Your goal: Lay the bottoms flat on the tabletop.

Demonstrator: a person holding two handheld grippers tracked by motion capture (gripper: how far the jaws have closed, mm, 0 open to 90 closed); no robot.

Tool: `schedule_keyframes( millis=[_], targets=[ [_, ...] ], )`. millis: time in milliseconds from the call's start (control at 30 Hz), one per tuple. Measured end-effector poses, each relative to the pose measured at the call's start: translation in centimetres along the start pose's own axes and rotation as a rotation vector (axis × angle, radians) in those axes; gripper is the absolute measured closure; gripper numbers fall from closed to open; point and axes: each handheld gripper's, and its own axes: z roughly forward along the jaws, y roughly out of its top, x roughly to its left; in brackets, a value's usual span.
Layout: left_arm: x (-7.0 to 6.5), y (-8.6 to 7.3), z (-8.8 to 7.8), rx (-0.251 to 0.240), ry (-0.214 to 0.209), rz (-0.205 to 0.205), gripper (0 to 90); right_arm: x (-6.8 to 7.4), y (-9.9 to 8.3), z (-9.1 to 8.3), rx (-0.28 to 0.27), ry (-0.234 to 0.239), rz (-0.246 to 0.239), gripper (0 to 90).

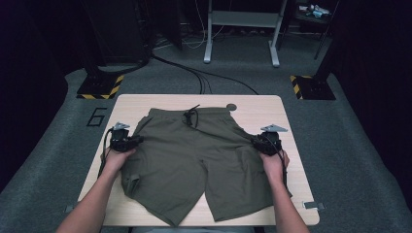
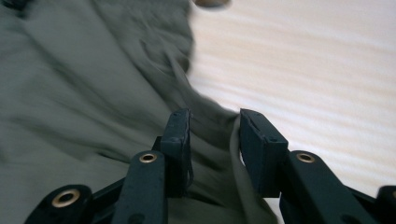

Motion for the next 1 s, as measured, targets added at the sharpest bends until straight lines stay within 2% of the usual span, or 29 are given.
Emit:
schedule_keyframes(
  millis=[67,133,200,267,367,400,467,500,567,733,767,833,867,933,1000],
  targets=[
    [-0.1,0.0,-0.2,-0.005,-0.009,-0.005,71.7,0.8,0.3,-0.4,-0.032,0.017,-0.026,65.4],
    [-0.2,0.0,-0.4,0.009,-0.023,-0.003,71.0,1.6,0.6,-0.8,-0.049,0.036,-0.038,72.7],
    [-0.6,-0.1,-0.7,0.017,-0.033,0.020,69.4,2.5,0.8,-0.9,-0.062,0.058,-0.060,76.0],
    [-1.1,-0.3,-1.2,0.024,-0.044,0.053,67.1,3.6,0.7,-0.7,-0.051,0.086,-0.067,76.0],
    [-1.8,-1.0,-1.7,0.029,-0.067,0.091,63.8,5.0,0.3,-0.3,-0.036,0.123,-0.087,69.6],
    [-1.9,-1.2,-2.0,0.044,-0.071,0.104,63.5,5.5,0.1,-0.3,-0.030,0.136,-0.086,67.5],
    [-2.2,-1.7,-2.5,0.055,-0.088,0.112,60.6,6.3,-0.2,-0.3,-0.019,0.161,-0.083,62.5],
    [-2.4,-2.0,-2.6,0.048,-0.086,0.118,59.0,6.8,-0.4,-0.3,-0.020,0.172,-0.087,59.8],
    [-2.4,-2.5,-3.2,0.069,-0.080,0.136,53.1,7.7,-0.8,-0.4,-0.013,0.173,-0.109,55.3],
    [-2.9,-4.2,-4.0,0.095,-0.057,0.100,46.4,10.2,-1.9,-0.3,0.012,0.200,-0.152,50.3],
    [-3.0,-4.5,-4.0,0.110,-0.052,0.103,46.0,10.9,-2.1,-0.2,0.019,0.205,-0.169,49.6],
    [-2.8,-4.8,-3.8,0.164,-0.035,0.147,45.6,11.9,-2.5,0.1,0.032,0.218,-0.195,48.5],
    [-2.8,-4.9,-3.5,0.175,-0.026,0.143,44.5,12.3,-2.7,0.3,0.042,0.219,-0.204,47.7],
    [-2.8,-5.0,-3.4,0.150,-0.030,0.120,44.2,12.7,-3.0,0.9,0.062,0.222,-0.197,46.9],
    [-2.8,-5.1,-3.2,0.139,-0.023,0.122,44.1,12.7,-3.1,1.4,0.080,0.213,-0.192,46.2]
  ],
)
